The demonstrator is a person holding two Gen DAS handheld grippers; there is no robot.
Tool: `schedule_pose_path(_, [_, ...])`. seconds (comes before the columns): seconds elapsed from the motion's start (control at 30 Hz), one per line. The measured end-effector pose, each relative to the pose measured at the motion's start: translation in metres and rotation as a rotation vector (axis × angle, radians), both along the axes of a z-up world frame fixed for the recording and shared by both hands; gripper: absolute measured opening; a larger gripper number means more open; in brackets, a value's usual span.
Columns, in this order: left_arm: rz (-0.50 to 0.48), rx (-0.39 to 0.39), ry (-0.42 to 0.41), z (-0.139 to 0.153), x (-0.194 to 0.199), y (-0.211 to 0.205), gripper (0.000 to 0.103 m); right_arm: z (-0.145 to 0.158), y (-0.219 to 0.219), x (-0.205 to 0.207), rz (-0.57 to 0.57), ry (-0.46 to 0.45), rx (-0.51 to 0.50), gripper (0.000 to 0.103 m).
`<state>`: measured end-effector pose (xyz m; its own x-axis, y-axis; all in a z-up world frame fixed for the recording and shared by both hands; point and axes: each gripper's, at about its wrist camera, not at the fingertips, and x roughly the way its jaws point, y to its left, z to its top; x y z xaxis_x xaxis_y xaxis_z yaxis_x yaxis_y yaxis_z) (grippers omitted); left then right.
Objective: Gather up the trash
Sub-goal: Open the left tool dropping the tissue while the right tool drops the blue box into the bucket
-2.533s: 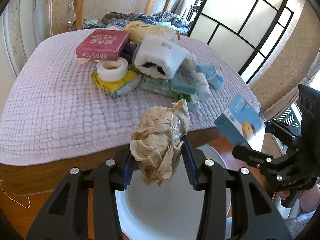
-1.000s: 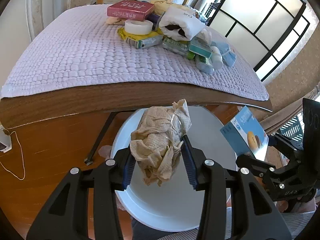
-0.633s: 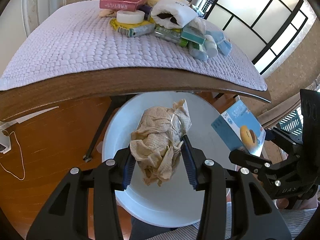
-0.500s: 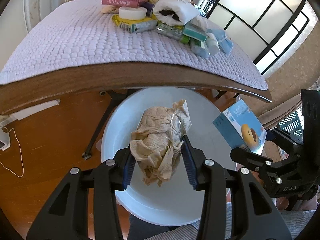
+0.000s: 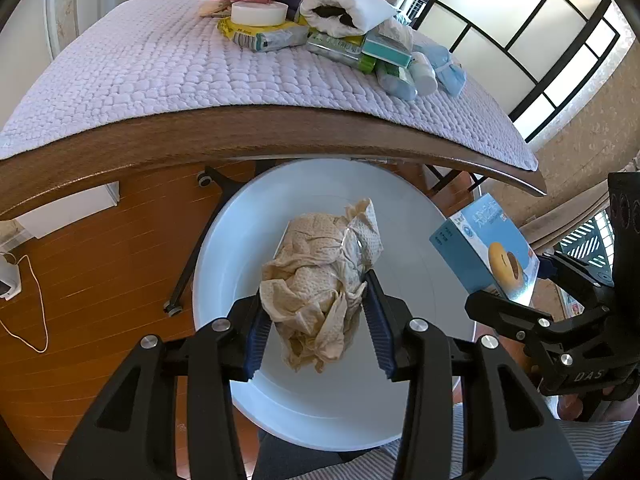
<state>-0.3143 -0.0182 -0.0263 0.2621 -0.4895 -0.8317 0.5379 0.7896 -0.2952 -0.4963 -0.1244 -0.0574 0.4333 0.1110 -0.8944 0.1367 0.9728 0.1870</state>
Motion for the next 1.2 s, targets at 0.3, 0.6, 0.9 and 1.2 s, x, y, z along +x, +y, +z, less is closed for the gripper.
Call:
schedule_pose_path(0.3, [-0.028,0.035,0.002,-0.005,0.0,-0.01,0.045,-0.005,-0.001,0.0,0.001,0.017,0.011,0.088])
schedule_pose_path(0.6, [-0.013,0.052,0.004,-0.01,0.001,-0.014,0.045,-0.009,-0.002,0.001,0.008,0.029,0.018,0.088])
schedule_pose_path(0.9, [0.007,0.071,0.018,-0.014,-0.002,-0.015,0.045,-0.01,-0.001,0.005,0.029,0.032,0.02,0.088])
schedule_pose_path(1.2, [0.0,0.086,0.027,-0.02,0.0,-0.016,0.045,-0.015,-0.001,0.01,0.039,0.044,0.012,0.088])
